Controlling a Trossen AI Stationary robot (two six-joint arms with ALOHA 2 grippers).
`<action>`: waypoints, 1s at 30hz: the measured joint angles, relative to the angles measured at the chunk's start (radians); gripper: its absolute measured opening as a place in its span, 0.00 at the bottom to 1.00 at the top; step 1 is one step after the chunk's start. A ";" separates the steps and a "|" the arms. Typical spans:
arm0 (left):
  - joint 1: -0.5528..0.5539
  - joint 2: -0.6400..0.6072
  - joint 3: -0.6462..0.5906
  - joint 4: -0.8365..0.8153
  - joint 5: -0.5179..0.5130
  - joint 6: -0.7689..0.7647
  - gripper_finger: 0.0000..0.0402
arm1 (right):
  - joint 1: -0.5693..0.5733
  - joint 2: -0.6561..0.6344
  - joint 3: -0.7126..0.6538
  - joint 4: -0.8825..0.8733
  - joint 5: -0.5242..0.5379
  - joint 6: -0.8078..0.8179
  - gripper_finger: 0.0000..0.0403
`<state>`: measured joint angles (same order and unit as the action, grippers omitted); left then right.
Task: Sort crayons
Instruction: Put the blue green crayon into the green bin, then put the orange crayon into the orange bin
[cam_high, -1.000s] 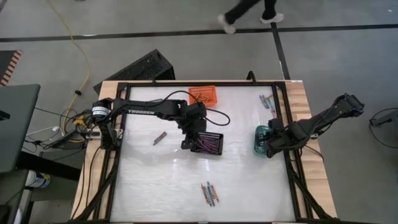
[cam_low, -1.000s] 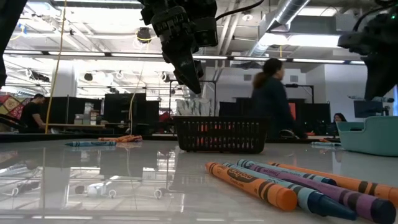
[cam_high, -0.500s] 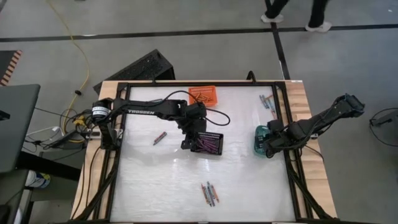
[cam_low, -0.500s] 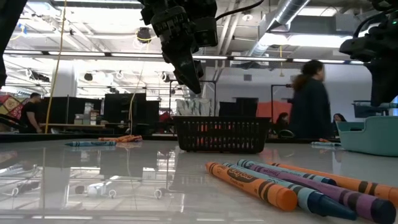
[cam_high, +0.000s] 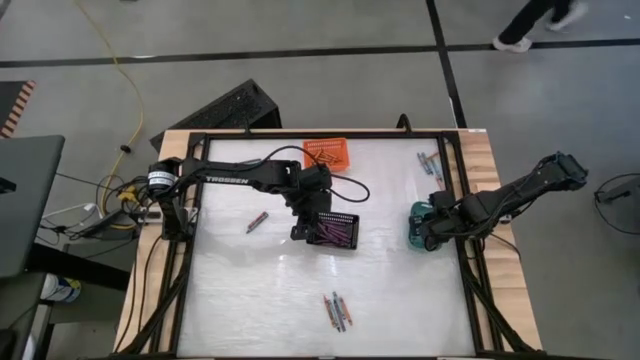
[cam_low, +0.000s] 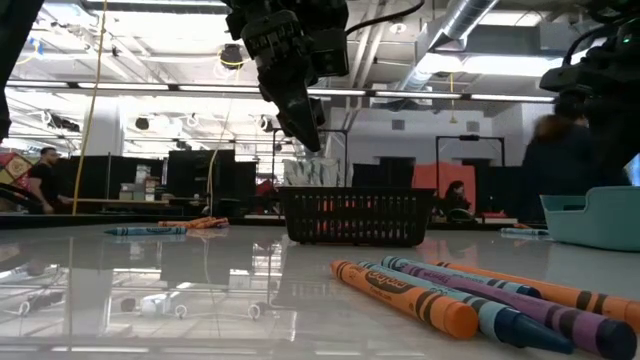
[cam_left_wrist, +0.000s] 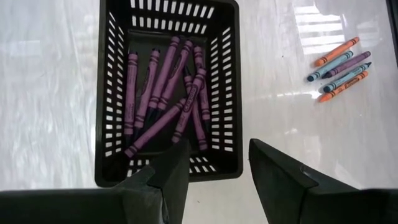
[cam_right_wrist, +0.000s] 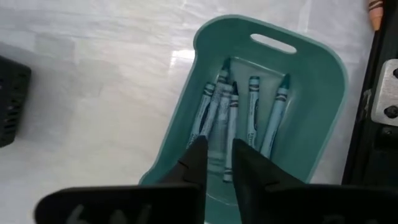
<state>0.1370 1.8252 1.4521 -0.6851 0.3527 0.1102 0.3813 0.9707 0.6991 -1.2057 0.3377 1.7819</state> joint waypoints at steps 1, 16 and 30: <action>0.000 0.000 0.000 -0.001 0.000 0.000 0.38 | 0.000 0.000 0.000 0.000 0.000 0.000 0.19; 0.001 -0.034 -0.001 -0.016 -0.249 -0.017 0.38 | 0.024 -0.008 0.008 0.054 0.078 -0.038 0.28; 0.246 -0.258 0.000 -0.309 -0.384 -0.078 0.38 | 0.048 -0.012 0.181 0.469 0.380 -0.763 0.28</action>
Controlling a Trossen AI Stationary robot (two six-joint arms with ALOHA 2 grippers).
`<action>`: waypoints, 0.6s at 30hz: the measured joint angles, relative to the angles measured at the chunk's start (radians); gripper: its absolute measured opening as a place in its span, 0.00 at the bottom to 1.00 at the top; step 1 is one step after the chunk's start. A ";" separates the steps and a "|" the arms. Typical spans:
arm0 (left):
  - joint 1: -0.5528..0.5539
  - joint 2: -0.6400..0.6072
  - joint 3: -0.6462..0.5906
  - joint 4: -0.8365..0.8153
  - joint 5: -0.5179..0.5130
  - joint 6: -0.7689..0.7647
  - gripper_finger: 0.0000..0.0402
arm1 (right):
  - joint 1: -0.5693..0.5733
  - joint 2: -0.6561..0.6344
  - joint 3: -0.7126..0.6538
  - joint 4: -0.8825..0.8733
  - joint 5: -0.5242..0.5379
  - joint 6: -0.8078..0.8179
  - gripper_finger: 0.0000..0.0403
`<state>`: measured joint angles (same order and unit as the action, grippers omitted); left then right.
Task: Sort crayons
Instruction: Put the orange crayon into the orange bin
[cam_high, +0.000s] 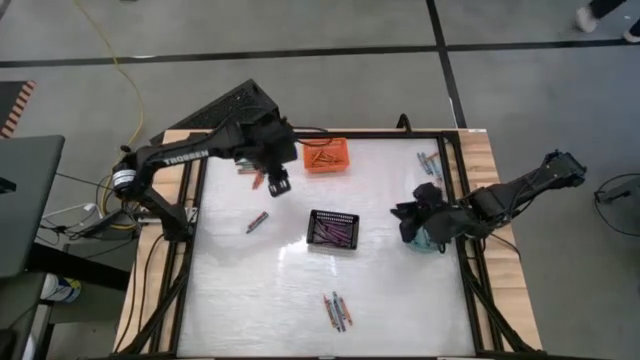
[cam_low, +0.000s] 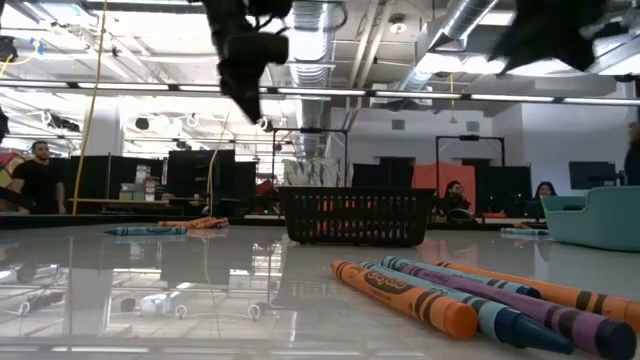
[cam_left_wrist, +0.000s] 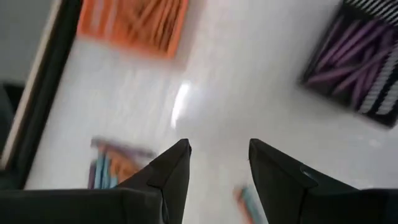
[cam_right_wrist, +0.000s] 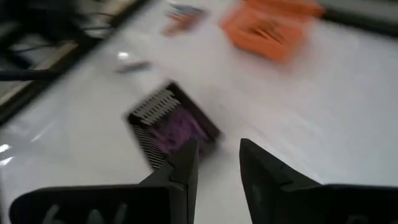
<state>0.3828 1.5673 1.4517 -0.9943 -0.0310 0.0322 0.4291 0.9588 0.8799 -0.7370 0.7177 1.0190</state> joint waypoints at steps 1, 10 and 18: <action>0.011 0.000 -0.003 -0.032 0.003 0.000 0.38 | -0.001 0.000 0.000 0.061 -0.009 -0.068 0.28; -0.010 -0.016 -0.178 -0.240 0.088 -0.038 0.38 | 0.004 0.003 0.000 0.363 -0.066 -0.400 0.28; -0.134 -0.176 -0.459 -0.129 0.112 -0.223 0.38 | 0.001 0.003 0.000 0.350 -0.066 -0.417 0.28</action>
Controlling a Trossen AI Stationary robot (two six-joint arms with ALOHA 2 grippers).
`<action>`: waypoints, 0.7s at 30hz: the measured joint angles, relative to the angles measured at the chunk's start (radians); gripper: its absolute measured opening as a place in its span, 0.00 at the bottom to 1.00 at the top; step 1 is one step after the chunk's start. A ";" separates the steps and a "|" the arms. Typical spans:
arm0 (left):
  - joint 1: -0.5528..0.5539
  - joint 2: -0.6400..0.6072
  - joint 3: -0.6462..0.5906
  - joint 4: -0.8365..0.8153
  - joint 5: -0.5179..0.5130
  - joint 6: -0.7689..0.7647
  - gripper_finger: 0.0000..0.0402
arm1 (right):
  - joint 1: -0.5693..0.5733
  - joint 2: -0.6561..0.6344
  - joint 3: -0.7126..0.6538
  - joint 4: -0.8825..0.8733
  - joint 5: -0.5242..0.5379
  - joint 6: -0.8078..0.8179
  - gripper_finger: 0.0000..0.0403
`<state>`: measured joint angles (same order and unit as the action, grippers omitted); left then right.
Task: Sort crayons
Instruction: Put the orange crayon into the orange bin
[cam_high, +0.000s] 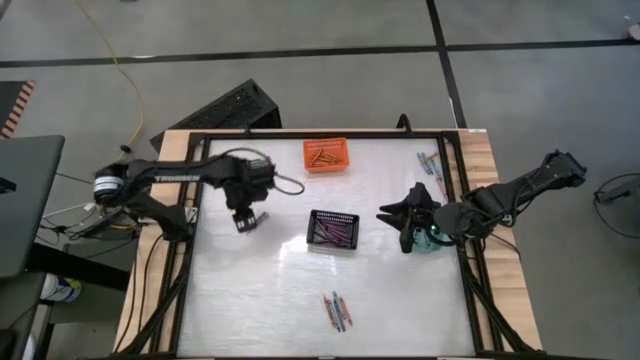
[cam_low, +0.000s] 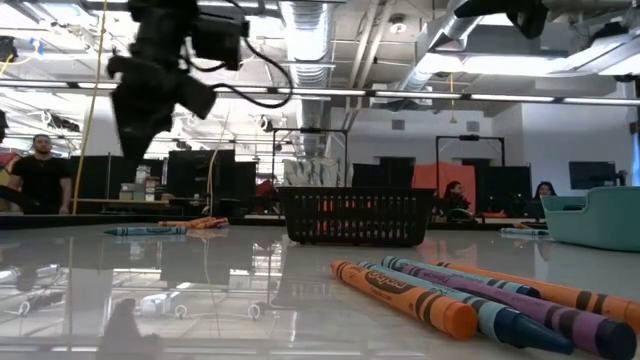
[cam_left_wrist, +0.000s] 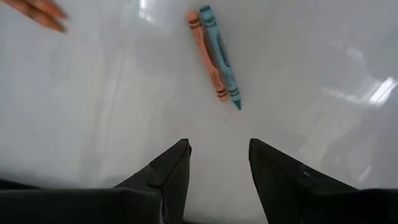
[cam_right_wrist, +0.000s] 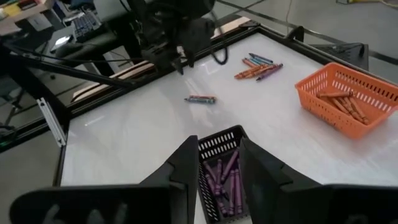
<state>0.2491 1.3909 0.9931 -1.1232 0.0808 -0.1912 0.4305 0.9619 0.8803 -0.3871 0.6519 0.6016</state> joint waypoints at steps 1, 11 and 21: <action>-0.014 -0.023 -0.036 0.031 0.009 -0.036 0.38 | 0.000 0.000 0.000 0.002 0.000 -0.007 0.28; -0.166 -0.109 -0.247 0.286 -0.133 -0.323 0.38 | -0.028 0.000 0.000 0.008 0.000 -0.038 0.28; -0.183 -0.062 -0.247 0.403 -0.281 -0.302 0.38 | -0.057 0.000 0.000 0.021 -0.001 -0.038 0.28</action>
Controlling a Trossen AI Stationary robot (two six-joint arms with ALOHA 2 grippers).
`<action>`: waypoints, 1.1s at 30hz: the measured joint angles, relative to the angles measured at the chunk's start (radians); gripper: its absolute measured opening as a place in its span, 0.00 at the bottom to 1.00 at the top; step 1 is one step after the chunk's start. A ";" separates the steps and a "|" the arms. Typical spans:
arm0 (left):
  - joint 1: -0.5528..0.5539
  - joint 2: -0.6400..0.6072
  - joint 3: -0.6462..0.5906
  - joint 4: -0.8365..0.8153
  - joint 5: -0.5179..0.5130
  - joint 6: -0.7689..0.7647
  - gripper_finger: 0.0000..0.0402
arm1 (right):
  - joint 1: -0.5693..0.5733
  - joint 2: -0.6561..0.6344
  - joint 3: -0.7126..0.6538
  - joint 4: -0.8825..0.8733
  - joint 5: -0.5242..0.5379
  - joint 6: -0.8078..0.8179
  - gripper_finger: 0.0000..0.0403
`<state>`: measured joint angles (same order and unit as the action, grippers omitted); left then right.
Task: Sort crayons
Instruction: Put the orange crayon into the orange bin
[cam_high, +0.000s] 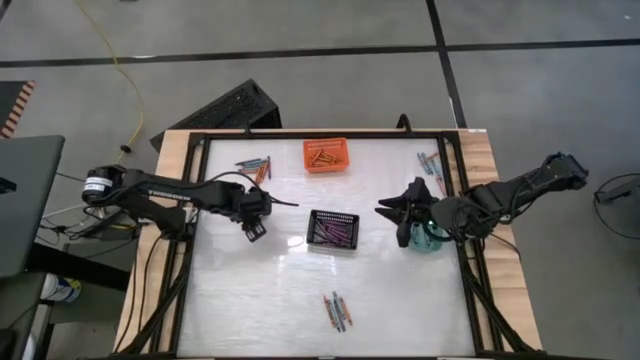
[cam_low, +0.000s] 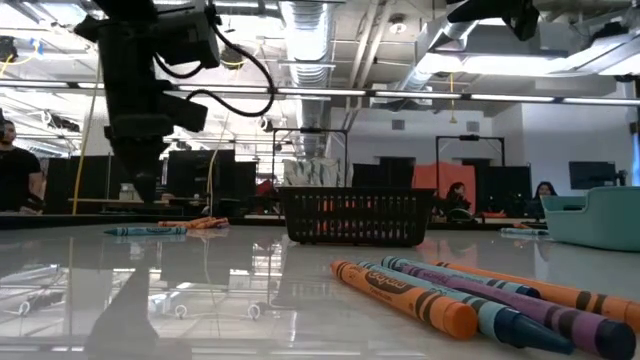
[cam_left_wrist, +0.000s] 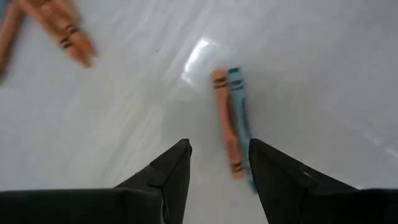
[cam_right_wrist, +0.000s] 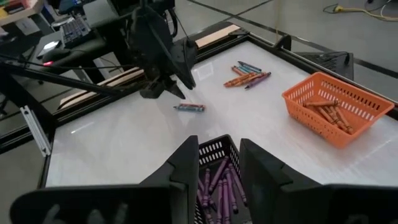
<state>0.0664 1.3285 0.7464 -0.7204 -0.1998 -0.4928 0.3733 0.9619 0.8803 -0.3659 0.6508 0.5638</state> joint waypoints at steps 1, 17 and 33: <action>0.005 0.014 0.000 0.015 0.012 0.002 0.38 | -0.003 0.000 0.000 0.004 0.000 0.000 0.28; 0.113 0.093 0.000 0.069 0.048 0.052 0.38 | -0.002 0.000 0.000 0.009 -0.025 0.001 0.28; 0.199 0.097 -0.060 0.121 0.176 0.083 0.38 | -0.002 0.000 0.000 0.007 -0.026 0.002 0.28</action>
<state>0.2655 1.4256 0.6866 -0.5990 -0.0235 -0.4097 0.3714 0.9619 0.8799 -0.3584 0.6250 0.5659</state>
